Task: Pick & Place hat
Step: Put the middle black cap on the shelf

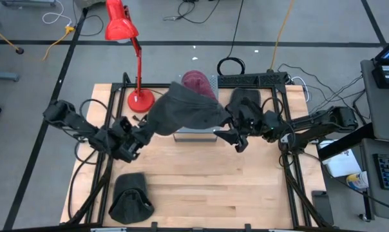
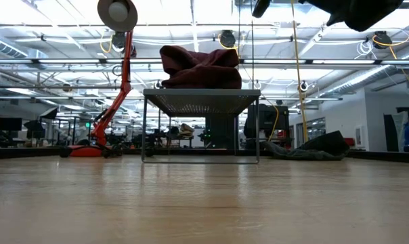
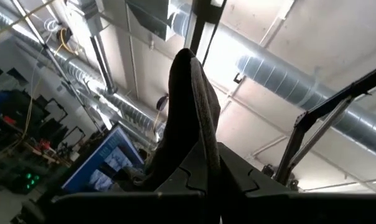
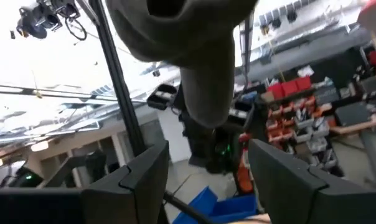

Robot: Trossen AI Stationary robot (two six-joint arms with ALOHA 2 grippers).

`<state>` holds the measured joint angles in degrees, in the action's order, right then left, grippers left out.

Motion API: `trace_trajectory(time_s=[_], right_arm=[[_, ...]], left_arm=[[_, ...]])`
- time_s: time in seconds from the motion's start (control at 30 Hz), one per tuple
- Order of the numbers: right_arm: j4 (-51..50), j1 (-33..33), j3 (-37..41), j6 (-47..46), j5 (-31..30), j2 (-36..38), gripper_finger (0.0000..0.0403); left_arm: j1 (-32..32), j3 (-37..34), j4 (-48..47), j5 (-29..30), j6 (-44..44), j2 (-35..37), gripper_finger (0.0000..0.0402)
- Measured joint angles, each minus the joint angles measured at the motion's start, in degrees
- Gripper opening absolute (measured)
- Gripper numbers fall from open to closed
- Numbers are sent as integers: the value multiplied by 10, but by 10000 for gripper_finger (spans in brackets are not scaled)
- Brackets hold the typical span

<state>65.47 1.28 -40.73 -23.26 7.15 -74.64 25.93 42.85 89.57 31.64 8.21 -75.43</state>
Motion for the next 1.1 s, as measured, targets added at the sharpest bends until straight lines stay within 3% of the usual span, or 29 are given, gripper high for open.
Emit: trace_trajectory(time_s=[0.33, 0.87, 1.1], right_arm=[[34, 0, 0, 109, -1, 0, 210], [56, 15, 0, 105, -11, 0, 209], [69, 26, 0, 107, -12, 0, 156]], left_arm=[[-30, 4, 2, -3, 105, -34, 8], [-51, 61, 1, -22, 167, -118, 8], [-51, 62, -3, -5, 196, -134, 8]])
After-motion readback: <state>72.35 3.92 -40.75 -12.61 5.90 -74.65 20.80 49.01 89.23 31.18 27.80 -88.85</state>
